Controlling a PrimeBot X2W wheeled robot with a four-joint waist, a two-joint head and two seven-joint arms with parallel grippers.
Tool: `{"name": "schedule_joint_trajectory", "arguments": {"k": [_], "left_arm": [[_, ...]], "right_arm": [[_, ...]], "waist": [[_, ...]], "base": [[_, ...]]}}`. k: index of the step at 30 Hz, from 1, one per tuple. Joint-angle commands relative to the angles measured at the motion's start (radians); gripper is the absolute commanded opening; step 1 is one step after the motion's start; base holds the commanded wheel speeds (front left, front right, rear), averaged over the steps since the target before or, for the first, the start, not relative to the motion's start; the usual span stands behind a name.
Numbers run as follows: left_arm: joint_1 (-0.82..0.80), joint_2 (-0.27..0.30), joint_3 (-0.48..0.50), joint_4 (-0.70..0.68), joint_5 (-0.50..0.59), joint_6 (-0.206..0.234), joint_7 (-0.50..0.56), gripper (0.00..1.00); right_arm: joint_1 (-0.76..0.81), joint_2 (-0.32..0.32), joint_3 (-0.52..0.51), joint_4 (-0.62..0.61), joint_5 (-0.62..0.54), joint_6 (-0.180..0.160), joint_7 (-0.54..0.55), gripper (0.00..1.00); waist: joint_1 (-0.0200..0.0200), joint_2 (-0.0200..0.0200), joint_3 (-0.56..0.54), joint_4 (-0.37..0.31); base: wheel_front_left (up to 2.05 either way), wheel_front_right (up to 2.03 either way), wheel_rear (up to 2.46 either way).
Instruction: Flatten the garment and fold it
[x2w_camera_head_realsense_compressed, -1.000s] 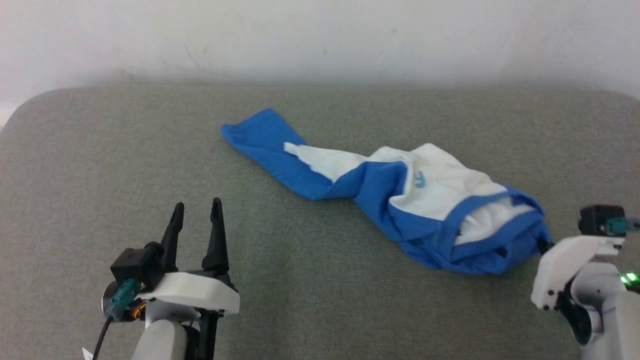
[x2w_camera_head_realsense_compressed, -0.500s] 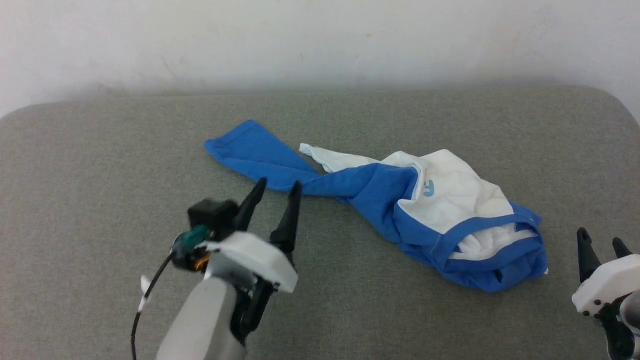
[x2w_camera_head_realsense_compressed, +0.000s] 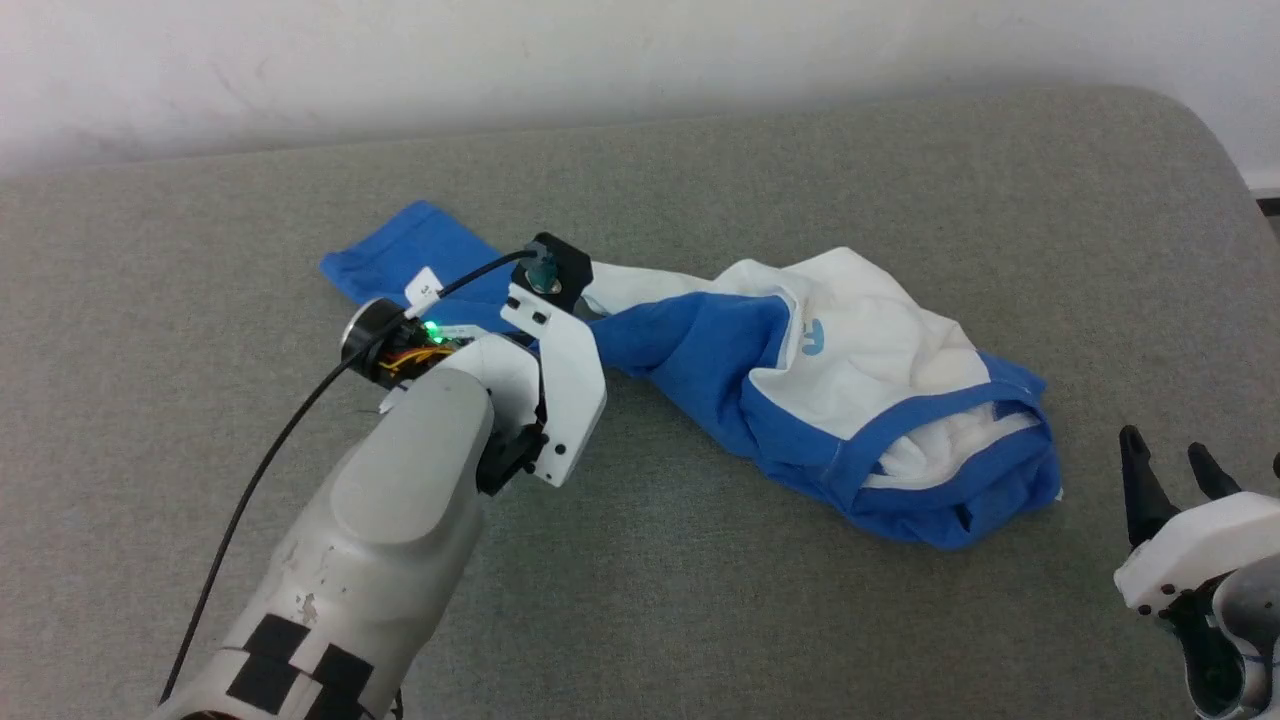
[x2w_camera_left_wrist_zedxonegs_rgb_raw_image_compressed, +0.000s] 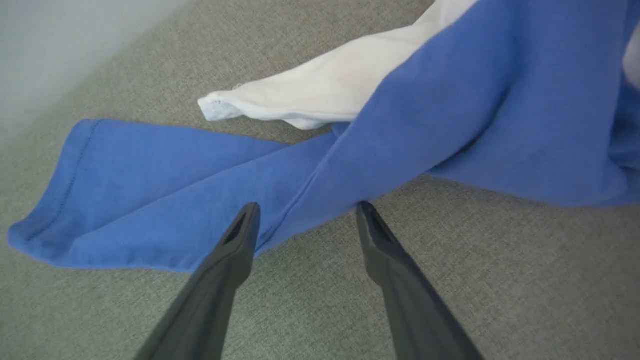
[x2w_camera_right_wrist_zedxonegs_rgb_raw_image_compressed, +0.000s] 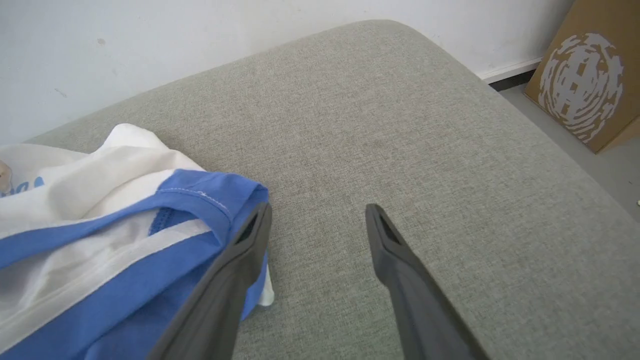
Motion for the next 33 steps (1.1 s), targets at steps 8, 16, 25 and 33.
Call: {"name": "schedule_joint_trajectory", "arguments": {"k": [8, 16, 25, 33], "left_arm": [[-0.031, -0.002, -0.030, 0.059, -0.058, -0.009, -0.062, 0.00], [-0.036, -0.002, 0.124, -0.003, -0.186, 0.032, -0.298, 0.00], [0.114, 0.140, 0.364, -0.149, -0.304, 0.182, -0.400, 0.00], [0.363, 0.194, 0.525, -0.227, -0.397, 0.315, -0.378, 0.00]], "right_arm": [[-0.009, 0.002, -0.006, 0.029, 0.001, -0.001, -0.036, 1.00], [0.009, 0.002, 0.011, 0.055, -0.007, -0.001, -0.044, 1.00], [0.030, 0.002, 0.033, 0.051, -0.017, -0.001, -0.038, 1.00], [0.039, 0.002, 0.055, 0.055, -0.014, -0.001, -0.036, 1.00]], "waist": [[-0.0002, -0.0001, 0.052, -0.026], [-0.0002, -0.0001, -0.007, 0.049], [-0.0002, -0.0001, -0.084, 0.143], [-0.0002, -0.0001, -0.108, 0.170]], "base": [[0.00, 0.00, 0.00], [0.00, 0.00, 0.00], [0.00, 0.00, 0.00], [0.00, 0.00, 0.00]]}}
